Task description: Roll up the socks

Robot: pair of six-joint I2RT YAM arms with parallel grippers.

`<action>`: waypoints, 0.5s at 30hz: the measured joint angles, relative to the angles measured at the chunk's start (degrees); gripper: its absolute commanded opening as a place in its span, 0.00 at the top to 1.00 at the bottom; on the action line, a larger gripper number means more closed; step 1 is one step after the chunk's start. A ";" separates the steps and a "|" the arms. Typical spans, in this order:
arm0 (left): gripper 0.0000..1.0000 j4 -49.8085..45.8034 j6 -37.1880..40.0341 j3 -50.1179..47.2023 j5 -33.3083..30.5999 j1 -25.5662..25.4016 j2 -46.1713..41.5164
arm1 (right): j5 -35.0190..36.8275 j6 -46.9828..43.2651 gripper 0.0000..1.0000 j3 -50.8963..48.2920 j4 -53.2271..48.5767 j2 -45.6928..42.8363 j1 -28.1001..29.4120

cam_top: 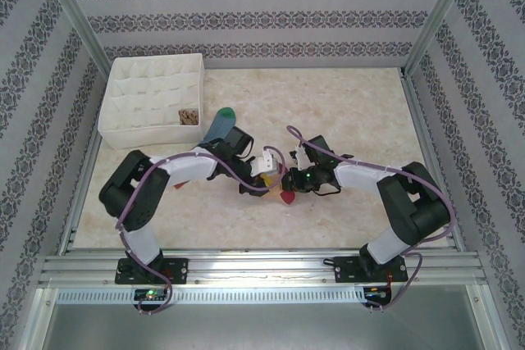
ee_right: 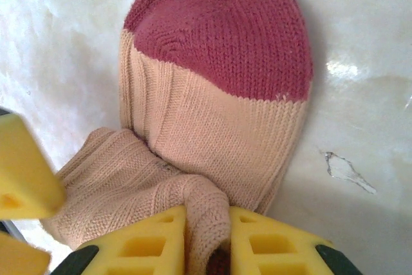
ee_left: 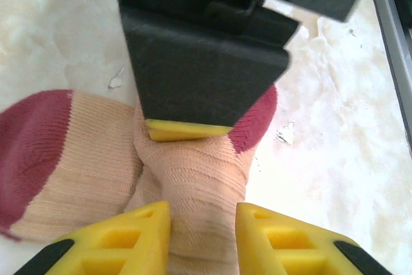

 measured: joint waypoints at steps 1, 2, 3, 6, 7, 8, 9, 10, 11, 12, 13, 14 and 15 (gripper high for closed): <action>0.64 1.44 0.72 -1.33 -0.81 -0.20 -1.44 | 0.02 0.00 0.81 0.26 -0.42 0.13 0.09; 0.61 3.43 1.70 -3.19 -2.14 -0.42 -3.19 | 0.15 0.00 0.81 0.61 -0.85 0.31 0.11; 0.57 5.22 2.86 -4.92 -3.56 -0.87 -4.92 | 0.17 0.00 0.81 0.85 -1.22 0.44 0.15; 0.53 12.35 6.99 -11.28 -10.23 -4.61 -9.53 | 0.50 -0.02 0.81 1.64 -2.19 0.81 0.48; 0.53 14.19 8.59 -12.85 -12.52 -6.40 -10.32 | 0.55 -0.02 0.81 1.77 -2.38 0.92 0.48; 0.53 15.93 10.29 -14.05 -14.91 -8.22 -10.56 | 0.57 -0.02 0.81 1.95 -2.64 1.03 0.48; 0.54 16.94 11.45 -14.71 -16.59 -9.55 -10.51 | 0.57 -0.02 0.81 2.08 -2.84 1.14 0.48; 0.53 17.86 12.83 -15.21 -18.86 -10.80 -10.34 | 0.57 -0.02 0.80 2.21 -2.97 1.18 0.48; 0.53 18.45 13.79 -15.39 -20.24 -11.41 -10.10 | 0.59 -0.02 0.81 2.25 -3.04 1.22 0.48; 0.52 19.50 14.86 -15.41 -22.05 -11.98 -9.70 | 0.59 -0.02 0.81 2.34 -3.19 1.29 0.48; 0.51 20.57 15.80 -15.41 -23.65 -12.46 -9.11 | 0.59 -0.02 0.81 2.40 -3.26 1.36 0.48; 0.51 21.40 16.50 -15.41 -24.76 -12.72 -8.63 | 0.57 -0.02 0.81 2.45 -3.37 1.42 0.48; 0.51 22.36 17.25 -15.41 -26.16 -13.03 -7.80 | 0.59 -0.02 0.81 2.51 -3.41 1.44 0.48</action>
